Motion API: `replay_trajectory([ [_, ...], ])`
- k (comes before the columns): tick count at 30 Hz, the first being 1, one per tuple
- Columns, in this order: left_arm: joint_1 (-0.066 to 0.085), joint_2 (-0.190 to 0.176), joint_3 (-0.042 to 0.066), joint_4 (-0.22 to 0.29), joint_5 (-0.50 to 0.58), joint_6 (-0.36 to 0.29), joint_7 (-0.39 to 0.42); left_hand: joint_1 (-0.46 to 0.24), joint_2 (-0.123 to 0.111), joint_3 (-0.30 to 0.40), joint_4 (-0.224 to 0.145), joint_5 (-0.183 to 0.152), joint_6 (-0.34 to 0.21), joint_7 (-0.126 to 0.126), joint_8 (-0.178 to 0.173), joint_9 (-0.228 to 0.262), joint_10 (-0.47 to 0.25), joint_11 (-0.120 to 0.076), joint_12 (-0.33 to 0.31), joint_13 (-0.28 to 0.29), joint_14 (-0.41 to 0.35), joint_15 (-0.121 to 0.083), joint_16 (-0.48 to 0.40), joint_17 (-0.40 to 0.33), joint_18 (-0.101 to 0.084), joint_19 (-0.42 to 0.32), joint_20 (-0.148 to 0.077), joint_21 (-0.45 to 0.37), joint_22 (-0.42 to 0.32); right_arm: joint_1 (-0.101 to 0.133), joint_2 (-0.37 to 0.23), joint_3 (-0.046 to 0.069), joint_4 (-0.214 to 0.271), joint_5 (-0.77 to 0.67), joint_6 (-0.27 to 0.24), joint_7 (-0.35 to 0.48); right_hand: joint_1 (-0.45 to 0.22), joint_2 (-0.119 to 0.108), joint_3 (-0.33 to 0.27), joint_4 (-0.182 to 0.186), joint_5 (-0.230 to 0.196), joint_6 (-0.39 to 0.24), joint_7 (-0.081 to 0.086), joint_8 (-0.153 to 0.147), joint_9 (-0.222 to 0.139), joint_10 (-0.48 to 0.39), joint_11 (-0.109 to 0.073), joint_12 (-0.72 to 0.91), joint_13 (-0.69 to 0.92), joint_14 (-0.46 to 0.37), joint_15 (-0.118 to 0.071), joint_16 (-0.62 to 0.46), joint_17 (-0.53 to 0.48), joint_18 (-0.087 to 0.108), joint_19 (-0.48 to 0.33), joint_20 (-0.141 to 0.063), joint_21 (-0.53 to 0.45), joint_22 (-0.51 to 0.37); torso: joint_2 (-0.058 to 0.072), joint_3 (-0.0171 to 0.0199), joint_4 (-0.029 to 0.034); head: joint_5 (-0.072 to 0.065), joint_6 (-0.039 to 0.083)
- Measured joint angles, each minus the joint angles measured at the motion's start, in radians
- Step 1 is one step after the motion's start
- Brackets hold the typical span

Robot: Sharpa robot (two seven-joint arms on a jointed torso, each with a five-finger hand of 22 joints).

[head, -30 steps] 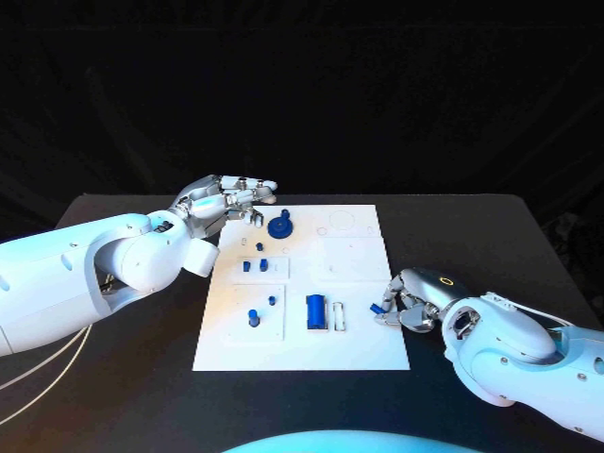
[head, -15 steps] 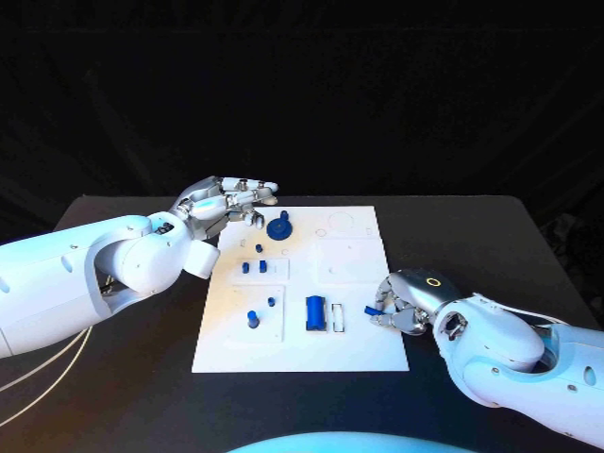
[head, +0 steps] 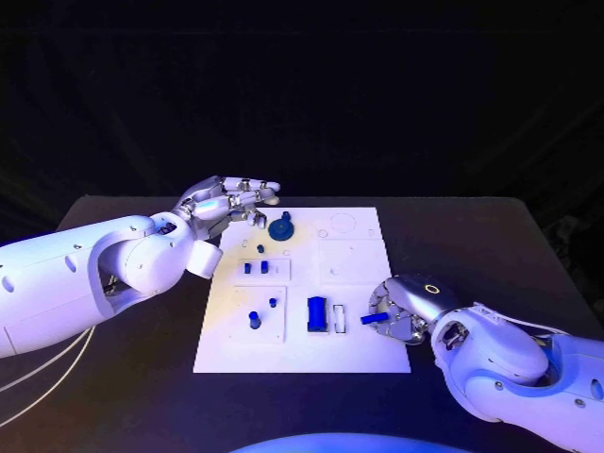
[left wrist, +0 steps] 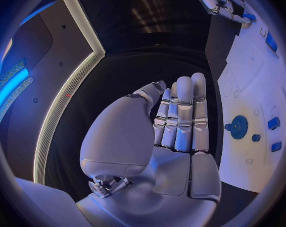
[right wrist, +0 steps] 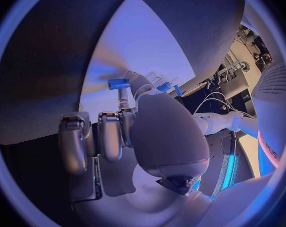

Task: Assemble the parts on the task board

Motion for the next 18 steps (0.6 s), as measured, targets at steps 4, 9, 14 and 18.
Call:
replay_trajectory([
  [4,0.0,0.001,0.0,0.001,0.0,-0.001,0.007,0.007,0.007,0.008,-0.008,0.0,0.0,0.0,0.004,0.0,0.0,0.0,0.0,0.0,0.0,0.0,0.0,-0.002,0.0,0.0,0.0,0.0,0.0,0.014,0.006,0.003,0.009,0.051,-0.034,-0.001,-0.001,0.001,0.038,0.0,-0.006,0.0,0.0,0.002,0.0,0.0,0.0,0.0,-0.001,0.0,0.0,0.0,0.0,0.0,-0.003,-0.003,0.0,0.0,0.0,-0.0003,-0.0002,0.001,-0.002],
  [9,0.0,0.003,0.0,0.006,-0.003,-0.001,0.015,0.014,0.005,0.012,-0.012,0.0,0.0,0.0,0.004,0.0,0.0,0.0,0.0,0.0,0.0,0.0,0.0,-0.002,0.0,0.0,0.0,0.0,0.0,0.019,0.029,0.003,0.009,0.141,-0.065,-0.001,-0.005,0.003,0.053,-0.001,-0.004,-0.004,-0.003,0.002,0.0,0.0,0.0,-0.008,0.001,0.0,0.0,0.0,0.0,0.0,-0.003,-0.003,0.0,0.001,0.001,-0.0006,-0.0005,0.002,-0.006],
  [14,0.0,0.003,0.0,0.008,-0.005,-0.001,0.02,0.015,0.004,0.012,-0.012,0.0,0.0,0.0,0.004,0.0,0.0,0.0,0.0,0.001,0.0,0.0,0.0,-0.002,0.0,0.0,0.0,0.0,0.0,0.02,0.058,0.002,-0.004,0.229,-0.084,0.0,-0.065,0.0,0.078,0.002,-0.004,-0.004,-0.003,0.002,0.0,0.005,-0.006,-0.017,-0.003,0.003,-0.003,0.0,0.0,0.0,-0.003,-0.003,0.0,0.001,0.001,-0.0006,-0.0011,0.001,-0.008],
  [18,0.0,0.004,0.0,0.009,-0.006,-0.001,0.023,0.015,0.004,0.012,-0.012,0.0,0.0,0.0,0.004,0.0,0.0,0.0,0.0,0.001,0.0,0.0,0.0,-0.002,0.0,0.0,0.0,0.0,0.0,0.02,0.076,0.002,-0.017,0.284,-0.088,0.001,-0.116,-0.005,0.093,0.036,-0.004,-0.004,-0.003,0.002,0.0,0.005,-0.006,-0.011,0.0,0.004,-0.004,0.0,0.0,0.0,-0.003,-0.003,0.0,0.001,0.001,-0.0006,-0.0011,0.002,-0.008],
])
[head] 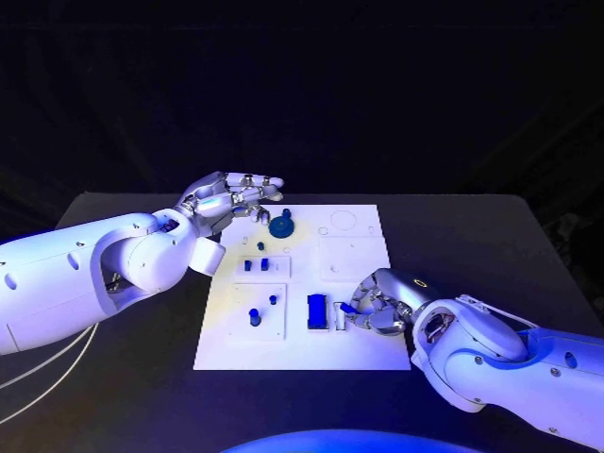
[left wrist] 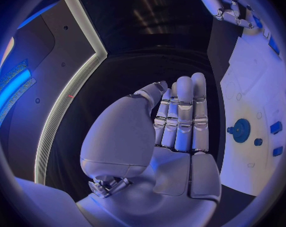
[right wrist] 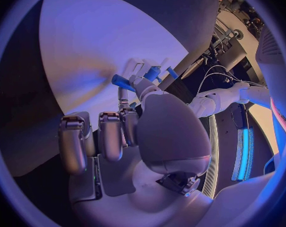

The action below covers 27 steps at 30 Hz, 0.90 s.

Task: Assemble the parts on the task board

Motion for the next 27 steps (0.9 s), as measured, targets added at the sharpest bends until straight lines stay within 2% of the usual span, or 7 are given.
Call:
replay_trajectory([
  [3,0.0,0.0,0.0,0.001,0.0,0.0,0.001,0.0,0.0,0.0,0.0,0.0,0.0,0.0,0.0,0.0,0.0,0.0,0.0,0.0,0.0,0.0,0.0,0.0,0.0,0.0,0.0,0.0,0.0,0.0,0.013,-0.001,-0.008,0.032,0.001,0.001,-0.041,0.0,-0.009,0.029,0.004,0.0,0.0,0.001,0.0,0.0,0.0,0.006,0.0,0.0,0.0,0.0,0.0,0.0,0.0,0.0,0.0,0.0,0.0,0.0,-0.0004,0.0,0.0],
  [6,0.0,0.0,0.0,0.001,-0.001,0.0,0.002,0.0,0.0,0.0,0.0,0.0,0.0,0.0,0.0,0.0,0.0,0.0,0.0,0.0,0.0,0.0,0.0,0.0,0.0,0.0,0.0,0.0,0.0,-0.001,0.025,-0.001,-0.017,0.063,0.006,0.001,-0.077,0.002,-0.017,0.054,0.006,0.0,0.0,0.027,0.0,-0.004,-0.003,0.01,0.0,0.0,0.0,0.0,0.0,0.0,0.0,0.0,0.0,0.0,0.0,0.0,-0.0007,0.001,-0.001],
  [8,0.0,0.0,0.0,0.002,-0.001,0.0,0.002,0.0,0.0,0.0,0.0,0.0,0.0,0.0,0.0,0.0,0.0,0.0,0.0,0.0,0.0,0.0,0.0,0.0,0.0,0.0,0.0,0.0,0.0,-0.002,0.034,-0.002,-0.025,0.08,0.011,0.001,-0.089,0.004,-0.024,0.061,0.001,0.0,0.0,0.028,0.0,-0.004,-0.003,0.01,0.0,0.0,0.0,0.0,0.0,0.0,0.0,0.0,0.0,0.0,0.0,0.0,-0.001,0.001,-0.001],
  [10,0.0,-0.001,0.0,0.002,-0.001,0.0,0.002,0.0,0.0,0.0,0.0,0.0,0.0,0.0,0.0,0.0,0.0,0.0,0.0,0.0,0.0,0.0,0.0,0.0,0.0,0.0,0.0,0.0,0.0,-0.002,0.039,-0.002,-0.029,0.092,0.015,0.001,-0.097,0.003,-0.029,0.066,-0.006,0.0,0.0,0.034,0.045,-0.004,-0.003,0.014,0.0,0.0,0.0,0.0,0.0,0.0,0.002,-0.002,0.0,0.0,0.0,0.0,-0.0012,0.001,-0.001],
  [14,0.0,-0.001,0.0,0.003,-0.002,0.0,0.002,0.0,0.0,0.0,0.0,0.0,0.0,0.0,0.0,0.0,0.0,0.0,0.0,0.0,0.0,0.0,0.0,0.0,0.0,0.0,0.0,0.0,0.0,-0.002,0.046,-0.001,-0.038,0.109,0.019,-0.001,-0.113,0.009,-0.034,0.078,-0.006,0.005,0.003,0.043,0.056,-0.004,-0.003,0.018,0.0,0.0,0.0,0.0,0.0,0.0,0.004,-0.004,0.0,0.0,0.0,0.0,-0.0012,0.0,-0.001],
  [19,0.0,-0.001,0.0,0.003,-0.002,0.001,0.002,0.0,0.0,0.0,0.0,0.0,0.0,0.0,0.0,0.0,0.0,0.0,0.0,0.0,0.0,0.0,0.0,-0.001,0.0,0.0,0.0,0.0,0.0,-0.002,0.05,0.0,-0.045,0.122,0.024,-0.004,-0.124,0.01,-0.04,0.087,-0.011,0.036,-0.021,0.044,0.06,-0.006,-0.005,0.027,0.0,0.0,-0.007,0.0,0.0,0.0,0.001,-0.006,0.0,0.0,0.0,0.0,-0.0011,0.001,0.0],
  [27,0.0,-0.002,0.0,0.003,-0.002,0.001,0.001,0.0,0.0,0.0,0.0,0.0,0.0,0.0,0.0,0.0,0.0,0.0,0.0,0.0,0.0,0.0,0.0,-0.001,0.0,0.0,0.0,0.0,0.0,-0.002,0.053,0.0,-0.05,0.132,0.029,-0.008,-0.148,0.016,-0.054,0.102,-0.018,0.043,-0.028,0.046,0.064,-0.007,-0.007,0.033,0.0,0.0,-0.007,0.0,0.0,0.0,0.0,-0.007,0.0,0.0,-0.001,0.0001,-0.0012,0.002,0.0],
])
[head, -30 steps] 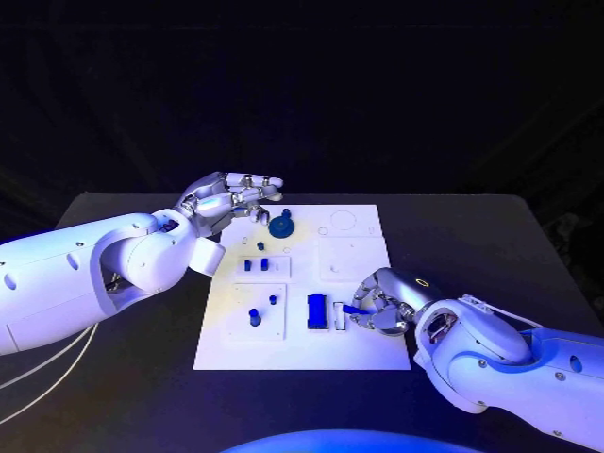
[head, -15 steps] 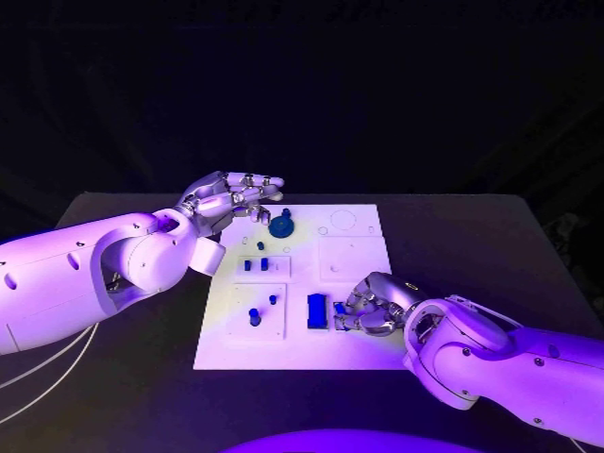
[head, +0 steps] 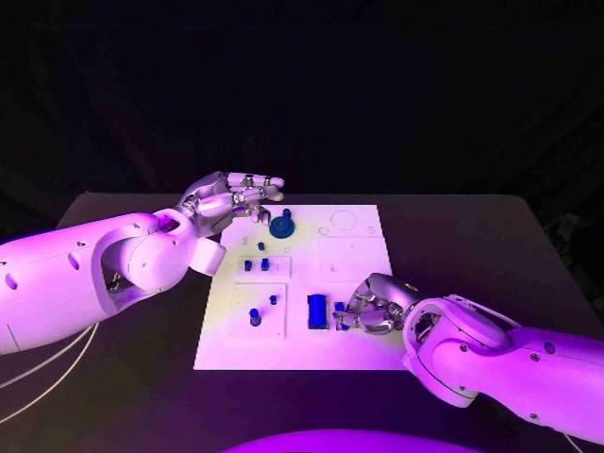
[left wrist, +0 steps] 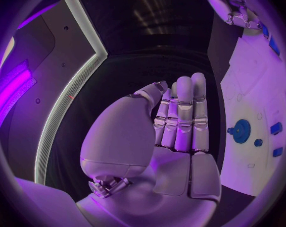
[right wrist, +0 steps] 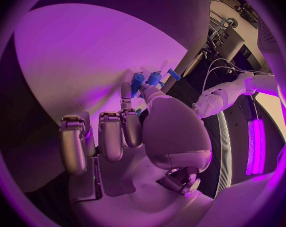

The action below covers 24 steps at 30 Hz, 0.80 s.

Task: Assemble the parts on the task board

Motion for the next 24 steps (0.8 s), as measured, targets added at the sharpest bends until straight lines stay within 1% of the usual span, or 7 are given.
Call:
replay_trajectory([
  [2,0.0,0.0,0.0,0.0,0.0,0.0,0.0,0.0,0.0,0.0,0.0,0.0,0.0,0.0,0.0,0.0,0.0,0.0,0.0,0.0,0.0,0.0,0.0,0.0,0.0,0.0,0.0,0.0,0.0,0.0,0.0,0.0,-0.001,0.001,0.001,-0.001,-0.009,-0.007,-0.007,0.007,-0.008,0.003,-0.003,0.001,0.003,0.0,0.0,0.0,0.0,0.0,0.0,0.0,0.0,0.0,0.0,0.0,0.0,0.0,0.0,0.0,0.0,-0.001,0.0],
  [3,0.0,0.0,0.0,0.0,0.0,0.0,-0.001,0.0,0.0,0.0,0.0,0.0,0.0,0.0,0.0,0.0,0.0,0.0,0.0,0.0,0.0,0.0,0.0,0.0,0.0,0.0,0.0,0.0,0.0,0.0,0.001,0.0,-0.002,0.002,0.002,-0.002,-0.018,-0.006,-0.011,0.011,-0.008,0.003,-0.003,0.001,0.004,0.0,0.0,0.0,0.0,0.0,0.0,0.0,0.0,0.0,0.0,0.0,0.0,0.0,0.0,0.0,0.0001,-0.001,0.0],
  [6,0.0,0.0,0.0,0.0,0.0,0.0,-0.001,0.0,0.0,0.0,0.0,0.0,0.0,0.0,0.0,0.0,0.0,0.0,0.003,0.0,0.0,0.0,0.0,0.0,0.0,0.0,0.0,0.0,0.0,-0.001,0.002,-0.002,-0.003,0.002,0.004,-0.004,-0.032,-0.01,-0.025,0.025,-0.018,0.0,0.0,0.0,0.004,0.0,0.0,0.0,0.0,0.0,0.0,0.0,0.0,0.0,0.0,0.0,0.0,0.0,0.0,0.0002,0.0001,-0.001,0.001],
  [10,0.0,0.0,0.0,-0.001,0.0,0.0,-0.002,0.0,0.0,0.0,0.0,0.0,0.0,0.0,0.0,0.0,-0.004,0.004,0.004,0.0,0.0,0.0,0.0,0.0,0.0,0.0,0.0,0.0,0.0,-0.002,0.002,-0.002,-0.003,0.002,0.006,-0.007,-0.063,-0.022,-0.066,0.046,-0.027,0.0,0.0,0.008,0.008,0.0,0.0,0.0,0.0,0.0,0.0,0.0,0.0,0.0,0.0,0.0,0.0,0.0,0.0,0.0002,0.0002,0.0,0.001],
  [12,0.0,0.0,0.0,-0.001,0.0,0.0,-0.002,0.0,0.0,0.0,0.0,0.0,0.0,0.0,0.0,0.0,-0.004,0.004,0.004,0.0,0.0,0.0,0.0,0.0,0.0,0.0,0.0,0.0,0.0,-0.002,0.002,-0.002,-0.002,0.002,0.006,-0.007,-0.073,-0.021,-0.082,0.056,-0.027,0.0,0.0,0.008,0.009,0.0,0.0,0.0,0.0,0.0,0.0,0.0,0.0,0.0,0.0,0.0,0.0,0.0,0.0,0.0002,0.0002,0.0,0.001],
  [18,0.0,-0.002,0.0,-0.001,-0.001,0.0,-0.003,0.0,0.0,0.0,0.0,0.0,0.0,0.0,0.0,0.0,-0.004,0.004,0.004,0.0,0.0,0.0,0.0,0.0,0.0,0.0,0.0,0.0,0.0,-0.003,-0.008,-0.002,0.008,-0.002,0.006,-0.007,-0.084,-0.011,-0.119,0.077,-0.055,0.0,0.0,0.008,0.013,0.0,0.0,0.0,0.0,0.0,0.0,0.0,0.0,0.0,0.0,0.0,0.0,0.0,0.0,0.0003,0.0001,-0.001,0.0],
  [24,0.0,-0.003,0.0,-0.003,-0.001,0.001,-0.004,0.0,0.0,0.0,0.0,0.0,0.0,0.0,0.0,0.0,-0.004,0.004,0.004,0.0,0.0,0.0,0.0,-0.001,0.0,0.0,0.0,0.0,0.0,-0.006,-0.029,-0.002,0.027,-0.014,0.001,-0.004,-0.084,-0.011,-0.123,0.073,-0.055,0.0,0.0,0.008,0.013,0.0,0.0,0.0,0.0,0.0,0.0,0.0,0.0,0.0,0.0,0.0,0.0,0.0,0.0,0.0005,0.0001,-0.001,-0.001],
])
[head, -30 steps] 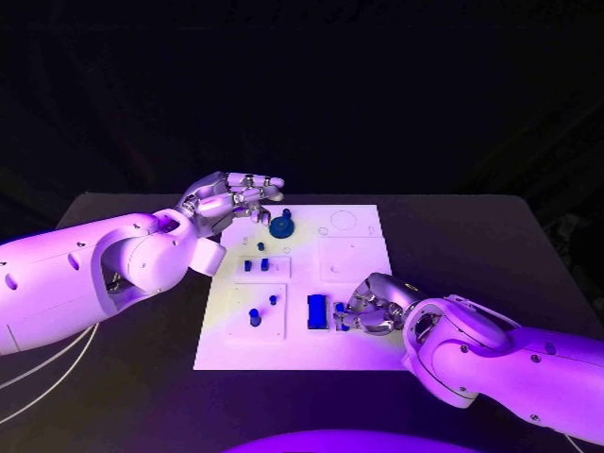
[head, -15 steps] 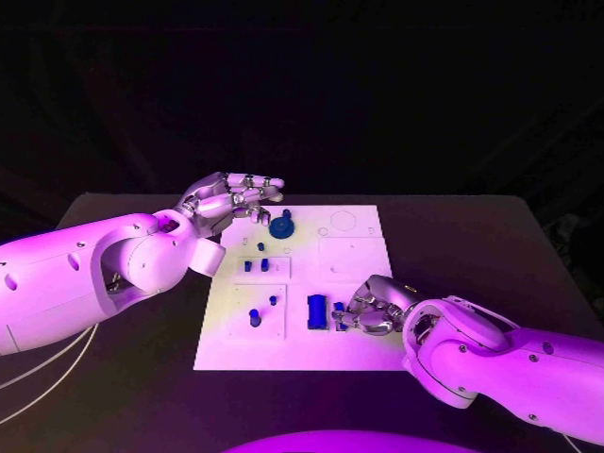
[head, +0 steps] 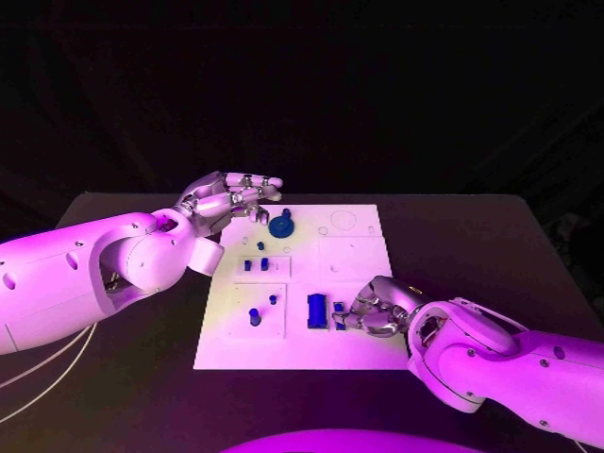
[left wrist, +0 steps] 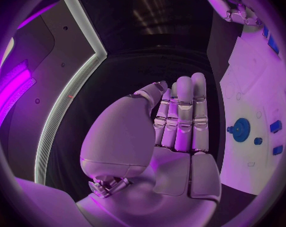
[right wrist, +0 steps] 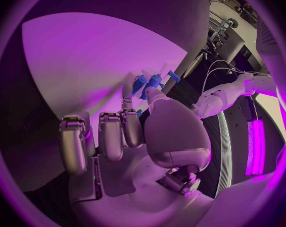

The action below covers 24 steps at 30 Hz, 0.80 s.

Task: Assemble the parts on the task board

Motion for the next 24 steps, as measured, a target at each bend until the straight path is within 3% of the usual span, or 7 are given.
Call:
replay_trajectory([
  [5,0.0,-0.001,0.0,-0.001,0.0,0.0,-0.001,0.0,0.0,0.0,0.0,0.0,0.0,0.0,0.0,0.0,0.0,0.0,0.0,0.0,0.0,0.0,0.0,0.0,0.0,0.0,0.0,0.0,0.0,-0.001,-0.022,0.0,0.018,-0.013,-0.007,0.003,0.0,0.0,-0.007,-0.002,0.0,0.0,0.0,0.0,0.002,0.0,0.0,0.0,0.0,0.0,0.0,0.0,0.0,0.0,0.0,0.0,0.0,0.0,0.0,0.0,-0.0004,0.0,0.0],
  [8,0.0,-0.001,0.0,-0.002,0.0,0.0,-0.001,0.0,0.0,0.0,0.0,0.0,0.0,0.0,0.0,0.0,0.0,0.0,0.0,0.0,0.0,0.0,0.0,0.0,0.0,0.0,0.0,0.0,0.0,-0.002,-0.037,0.0,0.025,-0.019,-0.008,0.011,0.031,0.012,-0.015,-0.019,0.0,0.0,0.0,0.004,0.005,0.0,0.0,0.0,0.0,0.0,0.0,0.0,0.0,0.0,0.004,-0.004,0.0,0.0,0.0,0.0,-0.0008,0.0,0.0],
  [13,0.0,-0.001,0.0,-0.003,0.0,0.0,-0.001,0.0,0.0,0.0,0.0,0.0,0.0,0.0,0.0,0.0,0.0,0.0,0.0,0.0,0.0,0.0,0.0,0.0,0.0,0.0,0.0,0.0,0.0,-0.002,-0.05,0.0,0.033,-0.023,-0.005,0.029,0.106,0.018,-0.02,-0.062,-0.077,0.0,0.0,0.004,0.007,0.0,0.0,0.0,0.0,0.0,0.0,0.0,0.0,0.0,0.004,-0.004,0.0,0.0,0.0,0.0,-0.0009,0.0,0.002],
  [24,0.0,0.0,0.0,-0.006,0.0,0.0,-0.002,0.0,0.0,0.0,0.0,0.0,0.0,0.0,0.0,0.0,0.0,0.0,0.0,0.0,0.0,0.0,0.0,0.0,0.0,0.0,0.0,0.0,0.0,-0.004,-0.032,0.0,0.019,-0.025,0.005,0.049,0.118,0.028,-0.022,-0.064,-0.092,0.0,0.0,0.004,0.008,0.0,0.0,0.0,0.0,0.0,0.0,0.0,0.0,0.0,0.004,-0.004,0.0,0.0,0.0,0.0,-0.0003,-0.002,0.004],
])
